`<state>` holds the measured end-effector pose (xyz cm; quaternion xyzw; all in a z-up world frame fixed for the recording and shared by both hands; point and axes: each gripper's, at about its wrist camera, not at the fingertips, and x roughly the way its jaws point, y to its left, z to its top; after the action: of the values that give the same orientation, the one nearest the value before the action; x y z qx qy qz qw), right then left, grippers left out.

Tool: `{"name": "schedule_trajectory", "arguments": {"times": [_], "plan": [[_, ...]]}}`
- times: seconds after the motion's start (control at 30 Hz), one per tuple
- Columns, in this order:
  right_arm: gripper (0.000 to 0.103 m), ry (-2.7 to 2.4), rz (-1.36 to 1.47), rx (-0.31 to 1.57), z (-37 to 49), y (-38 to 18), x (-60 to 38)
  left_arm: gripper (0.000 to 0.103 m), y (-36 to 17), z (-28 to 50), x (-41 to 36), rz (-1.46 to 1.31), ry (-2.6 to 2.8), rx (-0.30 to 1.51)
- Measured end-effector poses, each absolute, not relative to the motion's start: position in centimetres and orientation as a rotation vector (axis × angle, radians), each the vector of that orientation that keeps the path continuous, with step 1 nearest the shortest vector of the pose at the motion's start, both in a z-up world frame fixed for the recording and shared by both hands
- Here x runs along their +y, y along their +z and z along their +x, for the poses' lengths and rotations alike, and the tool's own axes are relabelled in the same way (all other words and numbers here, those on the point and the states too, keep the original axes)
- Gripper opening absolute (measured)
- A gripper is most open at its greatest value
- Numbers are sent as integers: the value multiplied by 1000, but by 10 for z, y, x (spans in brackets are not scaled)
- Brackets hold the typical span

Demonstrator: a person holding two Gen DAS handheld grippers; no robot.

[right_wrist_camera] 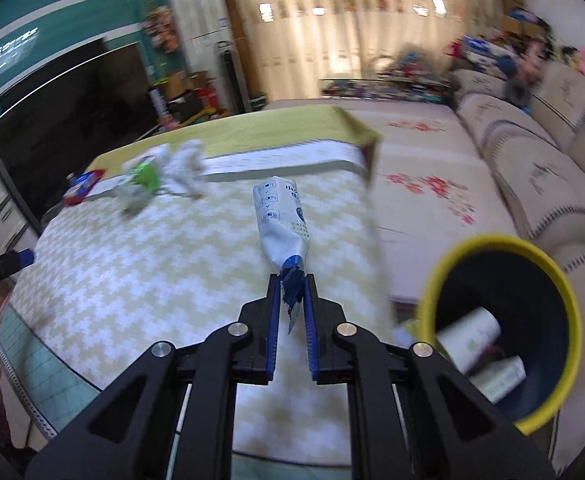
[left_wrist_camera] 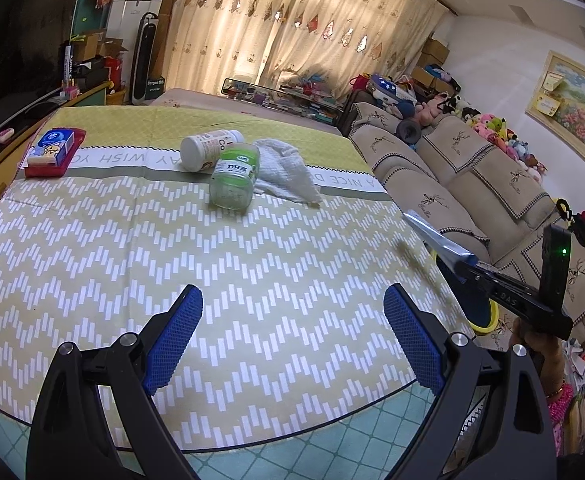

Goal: Collect trash
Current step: 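Carry the white tube into the bin and open the right gripper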

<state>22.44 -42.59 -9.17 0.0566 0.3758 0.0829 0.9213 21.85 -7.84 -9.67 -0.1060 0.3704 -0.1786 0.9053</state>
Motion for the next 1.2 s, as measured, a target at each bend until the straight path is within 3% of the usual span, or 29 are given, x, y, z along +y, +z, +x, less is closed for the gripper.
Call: {"name": "schedule_trajectory", "arguments": {"times": [0.5,0.57,0.6,0.63,1.2], "plan": [[13,-234,281,835,199,-143,-557,91,-95,222,-105,-167,-394,783],[22,-261,304,836,196,-149,-566,91,-95,223,-108,-160,-396,787],[34,-258,320,833,196,-150,-567,91,-95,224,-109,-156,-396,788],[38,-258,329,829,195,-151,-567,91,-95,224,-110,-153,-396,789],[44,-218,340,811,195,-147,-554,91,-123,300,-108,-66,-349,896]]}}
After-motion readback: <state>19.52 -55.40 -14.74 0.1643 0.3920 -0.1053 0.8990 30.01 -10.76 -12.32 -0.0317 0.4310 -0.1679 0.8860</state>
